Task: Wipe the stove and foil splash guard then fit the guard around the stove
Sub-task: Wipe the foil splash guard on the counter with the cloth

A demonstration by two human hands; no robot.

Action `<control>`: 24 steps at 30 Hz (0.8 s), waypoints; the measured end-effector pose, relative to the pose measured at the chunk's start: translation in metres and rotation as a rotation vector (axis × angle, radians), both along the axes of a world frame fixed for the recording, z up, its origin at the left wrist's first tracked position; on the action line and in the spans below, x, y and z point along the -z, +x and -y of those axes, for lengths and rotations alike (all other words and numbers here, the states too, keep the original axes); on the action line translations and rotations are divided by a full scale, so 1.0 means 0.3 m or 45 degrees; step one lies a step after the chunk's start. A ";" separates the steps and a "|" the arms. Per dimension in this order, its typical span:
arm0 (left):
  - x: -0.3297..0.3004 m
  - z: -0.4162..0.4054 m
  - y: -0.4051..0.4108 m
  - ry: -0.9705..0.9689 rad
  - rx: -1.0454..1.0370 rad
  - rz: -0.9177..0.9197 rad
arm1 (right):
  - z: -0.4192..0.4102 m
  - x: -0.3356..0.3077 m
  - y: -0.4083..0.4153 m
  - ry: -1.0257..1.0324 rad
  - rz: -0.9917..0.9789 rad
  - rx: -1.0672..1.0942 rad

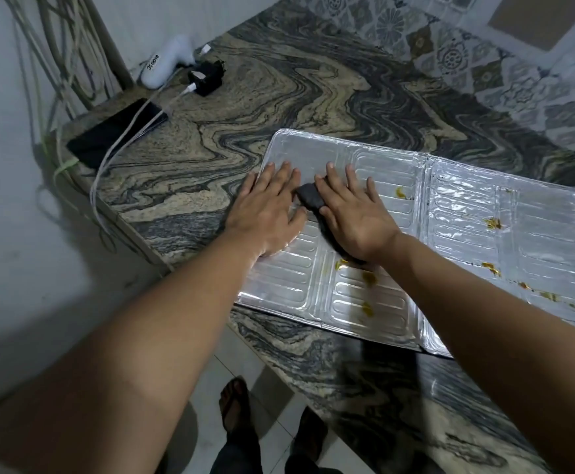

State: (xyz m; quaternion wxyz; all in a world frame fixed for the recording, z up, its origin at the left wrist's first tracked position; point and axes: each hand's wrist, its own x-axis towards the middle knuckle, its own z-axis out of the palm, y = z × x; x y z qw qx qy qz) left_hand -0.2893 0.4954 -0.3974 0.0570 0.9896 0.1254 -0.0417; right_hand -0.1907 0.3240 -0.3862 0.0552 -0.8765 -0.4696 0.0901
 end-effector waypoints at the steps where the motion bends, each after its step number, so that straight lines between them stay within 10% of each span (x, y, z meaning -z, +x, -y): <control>1: -0.002 0.002 -0.001 0.002 0.004 -0.002 | 0.015 0.000 -0.025 0.002 -0.001 -0.015; 24: -0.025 0.010 -0.038 0.121 0.145 0.048 | 0.285 0.009 -0.372 0.019 0.042 0.099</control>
